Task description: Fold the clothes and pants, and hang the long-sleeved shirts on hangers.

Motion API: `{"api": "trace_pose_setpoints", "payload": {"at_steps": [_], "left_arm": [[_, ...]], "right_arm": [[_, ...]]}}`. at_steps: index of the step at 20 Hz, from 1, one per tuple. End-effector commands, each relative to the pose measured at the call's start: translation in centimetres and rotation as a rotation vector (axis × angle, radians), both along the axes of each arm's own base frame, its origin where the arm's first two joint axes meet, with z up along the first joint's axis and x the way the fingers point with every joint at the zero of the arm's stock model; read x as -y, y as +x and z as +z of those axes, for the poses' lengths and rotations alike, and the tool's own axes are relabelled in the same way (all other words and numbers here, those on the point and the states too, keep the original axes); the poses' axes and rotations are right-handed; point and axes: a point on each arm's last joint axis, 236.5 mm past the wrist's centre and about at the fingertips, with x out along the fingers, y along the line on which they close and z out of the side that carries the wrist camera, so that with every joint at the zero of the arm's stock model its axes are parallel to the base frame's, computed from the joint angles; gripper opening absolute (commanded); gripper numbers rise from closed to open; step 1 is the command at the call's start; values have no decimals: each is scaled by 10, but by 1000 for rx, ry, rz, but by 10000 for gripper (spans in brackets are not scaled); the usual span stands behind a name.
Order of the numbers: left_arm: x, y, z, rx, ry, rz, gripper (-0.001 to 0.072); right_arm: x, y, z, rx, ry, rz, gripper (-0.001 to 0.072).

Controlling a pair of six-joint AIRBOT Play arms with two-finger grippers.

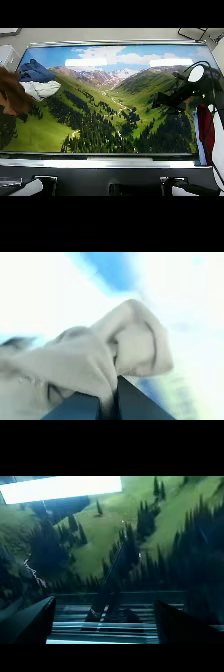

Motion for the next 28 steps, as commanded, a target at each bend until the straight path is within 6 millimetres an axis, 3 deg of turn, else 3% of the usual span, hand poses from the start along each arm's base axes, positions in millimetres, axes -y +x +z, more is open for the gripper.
{"api": "trace_pose_setpoints", "payload": {"at_steps": [1, 3, 5, 6, 8, 10, 12, 14, 15, 16, 17, 19, 20, 22, 23, 24, 25, 27, 28], "left_arm": [[119, -54, 137, 369, 89, -194, 20], [200, -90, 147, 430, 44, -381, 20], [276, -117, 124, 408, -68, -560, 20], [314, -127, 100, 368, -110, -654, 20], [385, -143, 32, 258, -157, -810, 19], [449, -166, -62, 65, -198, -903, 20], [497, -196, -157, -192, -233, -920, 20], [536, -221, -216, -379, -251, -933, 50], [554, -228, -230, -435, -261, -950, 358], [566, -231, -233, -482, -275, -967, 718], [570, -227, -227, -509, -254, -1008, 717], [550, -196, -198, -484, -165, -1079, 717], [522, -168, -181, -473, -103, -1066, 717], [438, -107, -157, -463, 46, -943, 717], [385, -85, -152, -495, 103, -852, 717], [334, -78, -156, -567, 129, -766, 717], [287, -84, -166, -673, 128, -701, 717], [224, -109, -194, -840, 94, -654, 717], [205, -120, -210, -892, 64, -626, 717]], "right_arm": [[-10, -4, 3, -18, 43, 0, 676], [-13, -7, 4, -31, 57, 5, 676], [-13, -12, 4, -47, 57, 17, 676], [-13, -13, 4, -52, 56, 20, 676], [-12, -18, 4, -60, 55, 64, 676], [-6, -29, 3, -94, 31, 113, 677], [13, -36, 2, -114, -52, 127, 677], [40, -36, 6, -92, -170, 117, 677], [54, -35, 10, -72, -228, 108, 677], [65, -32, 15, -45, -279, 98, 677], [73, -29, 19, -17, -311, 91, 678], [73, -26, 26, 24, -315, 89, 679], [65, -26, 27, 27, -279, 93, 680], [23, -31, 26, 20, -104, 125, 700], [-2, -36, 25, 15, 5, 165, 711], [-23, -47, 20, -8, 91, 210, 715], [-32, -62, 9, -49, 112, 256, 715], [-39, -94, -22, -135, 89, 311, 716], [-45, -108, -36, -161, 94, 320, 716]]}}
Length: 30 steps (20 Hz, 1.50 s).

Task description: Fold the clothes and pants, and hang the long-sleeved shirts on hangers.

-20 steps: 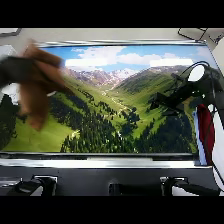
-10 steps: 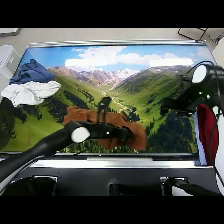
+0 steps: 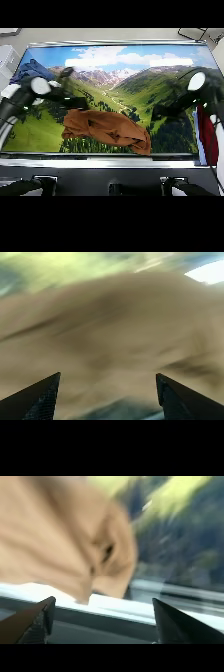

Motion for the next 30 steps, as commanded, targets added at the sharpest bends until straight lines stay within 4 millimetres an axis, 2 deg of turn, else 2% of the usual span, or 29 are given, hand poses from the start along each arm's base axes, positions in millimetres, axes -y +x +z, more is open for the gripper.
{"api": "trace_pose_setpoints", "payload": {"at_steps": [1, 2, 4, 6, 8, 11, 14, 16, 18, 19, 20, 21, 22, 23, 24, 25, 26, 28, 30], "left_arm": [[-102, -49, -41, -258, 83, 102, 717], [-101, -60, -58, -295, 46, 118, 716], [-86, -78, -85, -346, -30, 129, 716], [-69, -88, -105, -360, -74, 140, 716], [-62, -96, -121, -354, -61, 117, 716], [-59, -96, -131, -340, -52, 120, 716], [-63, -94, -138, -331, -38, 127, 714], [-65, -91, -141, -323, -28, 130, 713], [-65, -90, -142, -316, -28, 133, 690], [-65, -90, -142, -317, -27, 132, 574], [-65, -90, -142, -317, -27, 132, 500], [-65, -90, -142, -316, -27, 132, 491], [-65, -90, -142, -316, -27, 133, 379], [-65, -90, -142, -316, -27, 132, 160], [-65, -90, -142, -316, -28, 132, 77], [-65, -90, -141, -317, -28, 131, 59], [-65, -90, -141, -315, -27, 128, 22], [-66, -89, -139, -307, -27, 128, 22], [-66, -88, -136, -288, -28, 109, 21]], "right_arm": [[-33, -47, -38, -93, 72, 75, 716], [-41, -57, -49, -99, 78, 85, 716], [-51, -68, -66, -97, 72, 107, 715], [-59, -73, -78, -85, 64, 119, 715], [-66, -74, -88, -72, 54, 97, 715], [-65, -77, -105, -78, 31, 12, 714], [-61, -88, -118, -112, 13, -33, 710], [-59, -92, -124, -127, 2, -64, 674], [-60, -93, -125, -130, 8, -70, 674], [-60, -95, -125, -137, 7, -67, 674], [-57, -97, -125, -143, -1, -56, 674], [-55, -98, -125, -146, -10, -51, 673], [-55, -98, -126, -143, -11, -51, 652], [-56, -95, -126, -135, -9, -60, 493], [-58, -92, -126, -129, -5, -83, 445], [-63, -90, -125, -124, 15, -96, 486], [-68, -89, -122, -124, 41, -100, 684], [-76, -89, -106, -128, 83, -25, 716], [-72, -77, -76, -131, 133, 10, 716]]}}
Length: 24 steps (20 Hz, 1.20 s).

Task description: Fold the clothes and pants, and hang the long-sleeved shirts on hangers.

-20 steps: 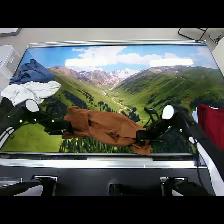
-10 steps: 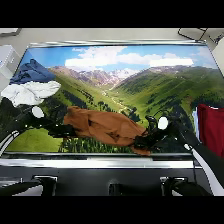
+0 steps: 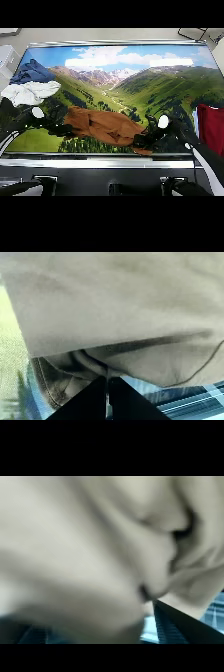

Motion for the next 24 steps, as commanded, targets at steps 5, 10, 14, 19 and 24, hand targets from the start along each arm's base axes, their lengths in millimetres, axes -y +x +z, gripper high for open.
{"api": "trace_pose_setpoints", "payload": {"at_steps": [5, 10, 14, 19, 24], "left_arm": [[-1, 3, 9, 41, 1, -19, 21], [-1, 4, 11, 46, 0, -20, 21], [1, 2, 12, 40, -8, -18, 21], [1, 5, 21, 72, -10, -17, 21], [2, 22, 55, 177, -14, -4, 21]], "right_arm": [[99, 36, 69, 0, 49, -145, 712], [136, -20, 5, -195, 21, -398, 715], [76, -12, -23, -145, 270, -559, 712], [50, 1, -23, -93, 322, -558, 708], [19, 16, -17, -26, 293, -463, 36]]}}
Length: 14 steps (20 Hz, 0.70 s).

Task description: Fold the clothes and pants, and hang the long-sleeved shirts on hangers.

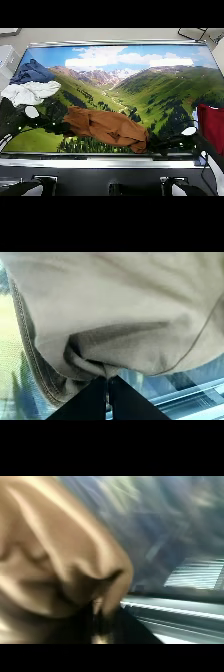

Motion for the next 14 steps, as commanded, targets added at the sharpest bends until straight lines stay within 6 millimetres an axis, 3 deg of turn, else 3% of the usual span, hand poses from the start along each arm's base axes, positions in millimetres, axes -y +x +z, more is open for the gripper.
{"api": "trace_pose_setpoints", "payload": {"at_steps": [1, 2, 4, 5, 6, 7, 8, 9, 10, 11, 12, 14], "left_arm": [[-3, 28, 43, 146, 6, 7, 21], [-8, 47, 72, 242, 26, 6, 20], [-27, 89, 167, 513, 70, 32, 20], [-38, 103, 225, 660, 84, 67, 20], [-52, 110, 294, 825, 90, 124, 20], [-65, 107, 359, 979, 91, 182, 21], [-78, 94, 425, 1137, 92, 245, 20], [-87, 73, 478, 1265, 88, 300, 21], [-92, 48, 522, 1374, 78, 344, 21], [-90, 25, 548, 1449, 70, 358, 21], [-87, 1, 567, 1515, 65, 360, 21], [-85, -30, 585, 1583, 75, 364, 21]], "right_arm": [[-9, 28, 23, 113, -14, 45, 35], [-1, 48, 44, 192, -39, 62, 35], [29, 101, 115, 441, -148, 70, 35], [50, 128, 166, 596, -223, 47, 35], [74, 150, 233, 779, -318, 2, 35], [96, 159, 300, 950, -412, -48, 35], [115, 157, 372, 1129, -518, -107, 35], [127, 140, 434, 1272, -616, -154, 35], [131, 118, 476, 1365, -688, -180, 35], [130, 94, 506, 1440, -743, -190, 35], [127, 75, 522, 1483, -774, -197, 35], [133, 45, 531, 1500, -863, -207, 35]]}}
